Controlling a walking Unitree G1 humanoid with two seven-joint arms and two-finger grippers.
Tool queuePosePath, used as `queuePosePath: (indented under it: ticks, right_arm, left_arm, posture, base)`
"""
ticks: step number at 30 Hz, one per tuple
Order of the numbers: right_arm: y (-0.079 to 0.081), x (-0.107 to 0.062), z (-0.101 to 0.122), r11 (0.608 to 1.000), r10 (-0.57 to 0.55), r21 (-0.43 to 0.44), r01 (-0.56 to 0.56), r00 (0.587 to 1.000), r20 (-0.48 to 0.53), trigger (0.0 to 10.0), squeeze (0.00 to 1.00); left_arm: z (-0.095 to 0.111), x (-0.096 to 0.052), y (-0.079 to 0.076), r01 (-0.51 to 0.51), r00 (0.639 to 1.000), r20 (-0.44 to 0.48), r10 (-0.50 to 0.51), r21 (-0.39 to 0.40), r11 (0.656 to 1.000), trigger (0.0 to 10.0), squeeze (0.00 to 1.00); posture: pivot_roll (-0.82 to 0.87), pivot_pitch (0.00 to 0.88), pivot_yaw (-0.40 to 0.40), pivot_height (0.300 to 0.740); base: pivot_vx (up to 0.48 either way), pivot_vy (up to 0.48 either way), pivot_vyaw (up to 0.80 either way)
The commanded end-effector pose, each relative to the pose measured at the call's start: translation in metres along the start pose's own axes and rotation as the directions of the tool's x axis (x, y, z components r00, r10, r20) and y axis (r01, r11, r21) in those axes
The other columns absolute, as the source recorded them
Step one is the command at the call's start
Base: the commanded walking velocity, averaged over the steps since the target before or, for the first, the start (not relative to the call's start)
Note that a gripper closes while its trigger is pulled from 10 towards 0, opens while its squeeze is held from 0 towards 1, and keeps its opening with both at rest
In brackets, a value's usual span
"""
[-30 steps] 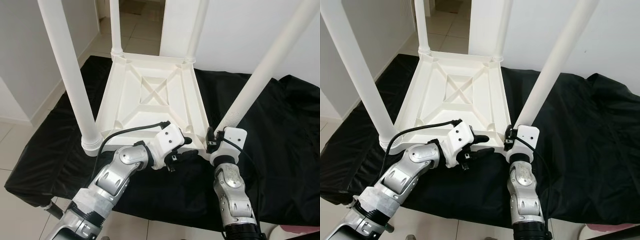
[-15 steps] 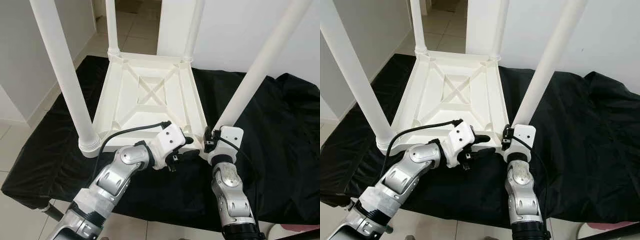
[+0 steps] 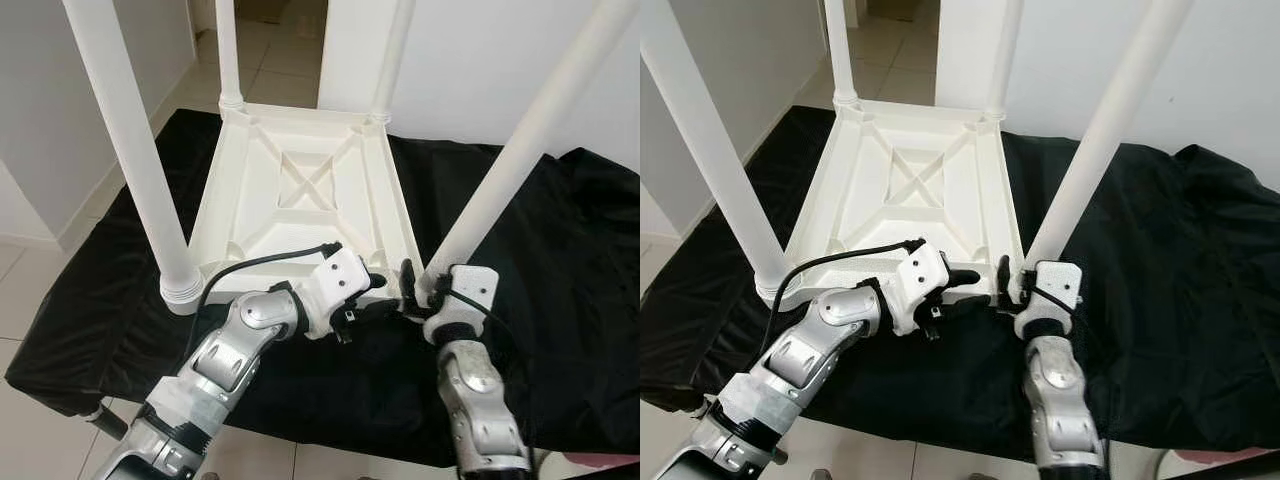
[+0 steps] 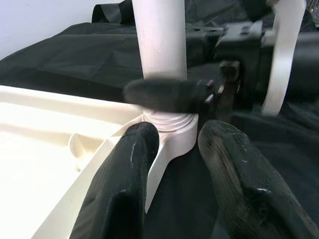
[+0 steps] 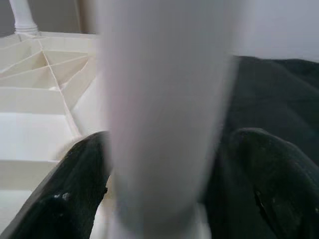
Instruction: Building children table
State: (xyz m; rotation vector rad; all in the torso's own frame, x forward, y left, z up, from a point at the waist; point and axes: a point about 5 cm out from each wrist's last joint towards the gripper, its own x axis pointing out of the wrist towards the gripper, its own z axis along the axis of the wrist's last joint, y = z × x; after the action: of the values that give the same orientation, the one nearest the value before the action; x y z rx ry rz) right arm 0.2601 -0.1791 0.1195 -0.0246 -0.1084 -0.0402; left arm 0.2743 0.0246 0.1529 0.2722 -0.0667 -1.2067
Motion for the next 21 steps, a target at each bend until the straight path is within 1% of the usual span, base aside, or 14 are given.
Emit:
queuePosePath:
  ticks: [1,2,4,6,7,8,11,13,14,17,18,19,20,21]
  right_arm:
    - [-0.008,-0.001,-0.003,1.000,0.013,0.003,-0.013,1.000,-0.003,10.0,1.00]
    - [-0.014,0.000,-0.003,0.998,0.058,-0.001,-0.058,0.998,-0.005,10.0,0.00]
    - [-0.021,0.002,-0.004,0.993,0.118,-0.003,-0.118,0.993,-0.005,10.0,0.00]
    - [-0.021,0.001,-0.003,0.993,0.118,-0.002,-0.118,0.993,-0.005,10.0,0.00]
    - [-0.023,0.004,-0.002,0.982,0.190,-0.003,-0.190,0.982,-0.006,10.0,0.00]
    - [-0.023,0.004,-0.002,0.982,0.190,-0.003,-0.190,0.982,-0.006,10.0,0.00]
    - [-0.017,0.013,0.001,0.903,0.428,-0.028,-0.429,0.903,-0.036,10.0,0.00]
    - [-0.014,0.018,0.001,0.873,0.484,-0.036,-0.486,0.873,-0.052,10.0,0.00]
    - [-0.014,0.018,0.001,0.873,0.484,-0.036,-0.486,0.873,-0.052,10.0,0.00]
    - [-0.011,0.026,0.000,0.836,0.543,-0.048,-0.547,0.837,-0.075,10.0,0.00]
    - [-0.011,0.029,-0.002,0.823,0.561,-0.049,-0.566,0.823,-0.087,9.5,0.00]
    - [-0.011,0.032,-0.004,0.810,0.578,-0.051,-0.584,0.810,-0.104,1.4,0.00]
    - [-0.012,0.033,-0.006,0.801,0.589,-0.049,-0.597,0.799,-0.121,0.0,0.00]
    - [-0.012,0.033,-0.006,0.801,0.589,-0.049,-0.597,0.799,-0.121,0.0,0.00]
  left_arm:
    - [0.001,0.002,-0.001,0.043,0.999,-0.009,-0.042,0.017,0.999,10.0,0.00]
    - [0.001,0.003,0.000,0.044,0.999,-0.009,-0.044,0.018,0.999,10.0,0.00]
    - [0.001,0.003,0.000,0.046,0.999,-0.009,-0.046,0.020,0.999,10.0,0.00]
    - [0.001,0.003,0.000,0.046,0.999,-0.009,-0.046,0.020,0.999,10.0,0.00]
    - [0.002,0.004,0.000,0.048,0.999,-0.007,-0.048,0.020,0.999,10.0,0.00]
    - [0.002,0.004,0.000,0.048,0.999,-0.007,-0.048,0.020,0.999,10.0,0.00]
    - [0.002,0.005,-0.001,0.057,0.998,-0.006,-0.056,0.024,0.998,10.0,0.00]
    - [0.003,0.005,0.000,0.059,0.998,-0.007,-0.058,0.027,0.998,10.0,0.00]
    - [0.003,0.005,0.000,0.059,0.998,-0.007,-0.058,0.027,0.998,10.0,0.00]
    - [0.004,0.005,0.001,0.056,0.998,-0.006,-0.056,0.030,0.998,10.0,0.00]
    - [0.004,0.005,0.001,0.055,0.998,-0.006,-0.055,0.031,0.998,10.0,0.00]
    - [0.004,0.004,0.001,0.053,0.999,-0.005,-0.052,0.031,0.998,10.0,0.00]
    - [0.004,0.004,0.001,0.050,0.999,-0.005,-0.050,0.031,0.998,10.0,0.00]
    - [0.004,0.004,0.001,0.050,0.999,-0.005,-0.050,0.031,0.998,10.0,0.00]
  posture:
    - [-0.11,0.000,-0.051,0.740]
    - [-0.11,0.000,-0.046,0.740]
    - [-0.11,0.000,-0.046,0.740]
    - [-0.11,0.000,-0.046,0.740]
    - [-0.12,0.000,-0.040,0.740]
    - [-0.12,0.000,-0.040,0.740]
    - [-0.11,0.000,-0.031,0.740]
    - [-0.11,0.000,-0.031,0.740]
    - [-0.11,0.000,-0.031,0.740]
    - [-0.11,0.000,-0.033,0.740]
    - [-0.11,0.000,-0.033,0.740]
    - [-0.10,0.000,-0.038,0.740]
    - [-0.09,0.000,-0.040,0.740]
    - [-0.09,0.000,-0.040,0.740]
  base:
    - [0.000,0.000,0.00]
    - [0.000,0.000,0.00]
    - [0.000,0.000,0.00]
    - [0.000,0.000,0.00]
    - [0.000,0.000,0.00]
    - [0.000,0.000,0.00]
    - [0.000,0.000,0.00]
    - [0.000,0.000,0.00]
    - [0.000,0.000,0.00]
    - [0.000,0.000,0.00]
    - [0.000,0.000,0.00]
    - [0.000,0.000,0.00]
    - [0.000,0.000,0.00]
    - [0.000,0.000,0.00]
